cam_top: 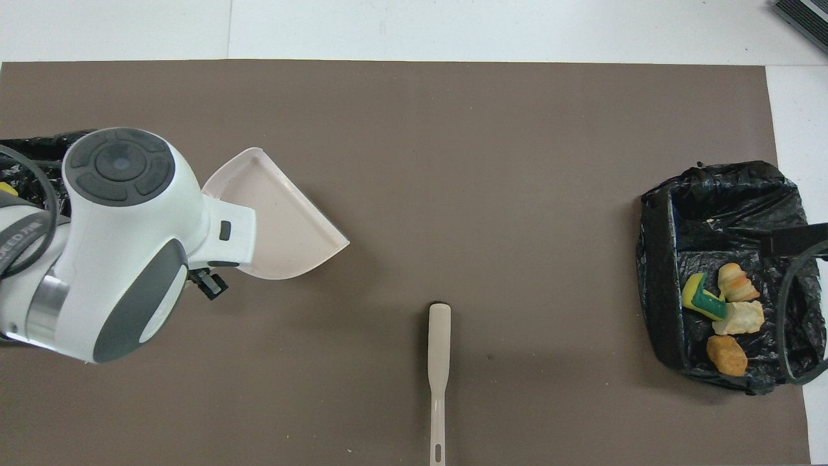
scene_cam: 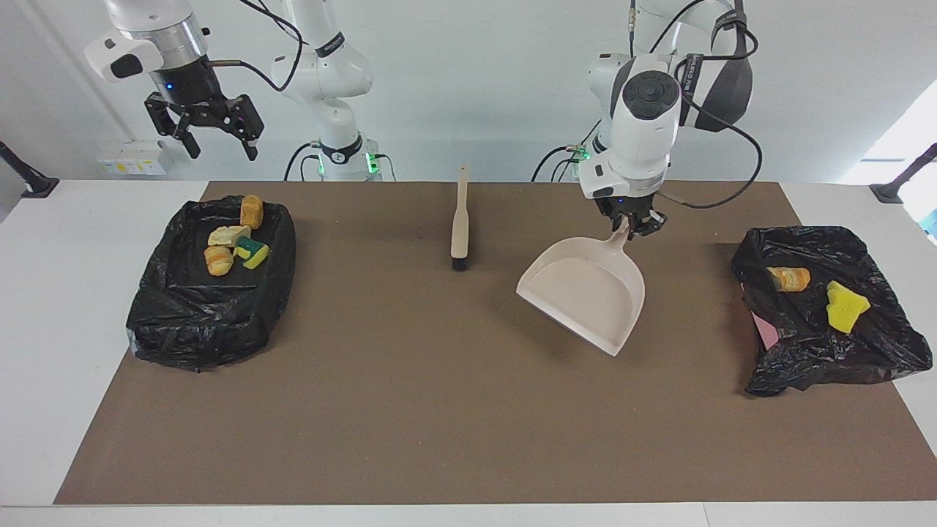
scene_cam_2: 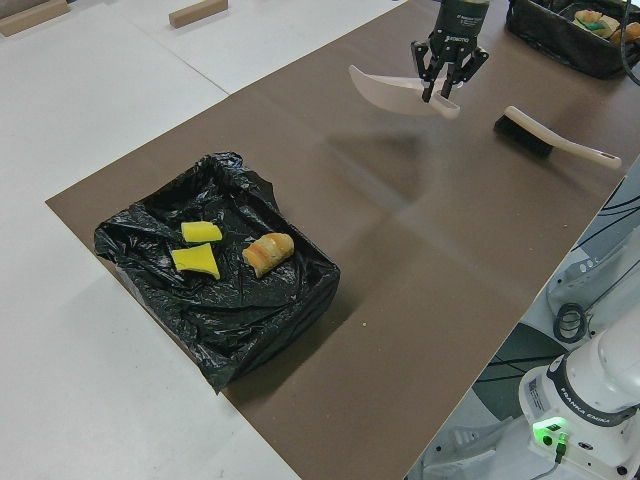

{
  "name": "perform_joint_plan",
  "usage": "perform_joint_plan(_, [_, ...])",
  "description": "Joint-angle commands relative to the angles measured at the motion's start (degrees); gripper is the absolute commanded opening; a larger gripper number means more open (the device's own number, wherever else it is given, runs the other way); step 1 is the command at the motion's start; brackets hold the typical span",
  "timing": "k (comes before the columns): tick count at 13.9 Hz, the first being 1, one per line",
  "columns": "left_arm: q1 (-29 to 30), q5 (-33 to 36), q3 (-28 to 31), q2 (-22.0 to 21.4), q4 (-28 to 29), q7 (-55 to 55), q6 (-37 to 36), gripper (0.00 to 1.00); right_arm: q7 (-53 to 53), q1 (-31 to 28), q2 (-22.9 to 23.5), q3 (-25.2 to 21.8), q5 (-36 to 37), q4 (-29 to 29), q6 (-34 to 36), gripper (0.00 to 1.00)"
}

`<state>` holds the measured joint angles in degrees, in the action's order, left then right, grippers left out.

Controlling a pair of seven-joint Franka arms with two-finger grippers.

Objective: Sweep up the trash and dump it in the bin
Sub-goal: 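Set the dustpan down at the table center with the left gripper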

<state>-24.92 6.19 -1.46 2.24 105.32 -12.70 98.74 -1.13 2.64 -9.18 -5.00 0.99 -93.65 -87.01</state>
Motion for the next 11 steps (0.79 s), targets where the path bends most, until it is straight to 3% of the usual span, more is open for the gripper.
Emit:
perform_joint_plan(1, [-6.35, -2.75, 1.02, 3.20, -1.43, 12.92, 5.64, 0.00, 1.04, -0.53, -0.40, 0.16, -1.08, -0.48, -0.17, 1.00])
perform_joint_plan(4, [-9.18, -7.66, 1.10, 6.54, -2.05, 23.13, 13.91, 0.00, 1.04, -0.53, -0.40, 0.16, -1.08, -0.48, -0.09, 1.00])
perform_joint_plan(8, [-12.79, -10.75, 1.10, 15.59, -9.33, 31.67, 17.09, 0.00, 1.04, -0.53, -0.40, 0.16, -1.08, -0.48, -0.09, 1.00])
perform_joint_plan(11, [-12.97, -14.52, 1.02, 17.80, -9.97, 36.59, 23.03, 0.00, 1.04, -0.53, -0.40, 0.16, -1.08, -0.48, -0.17, 1.00])
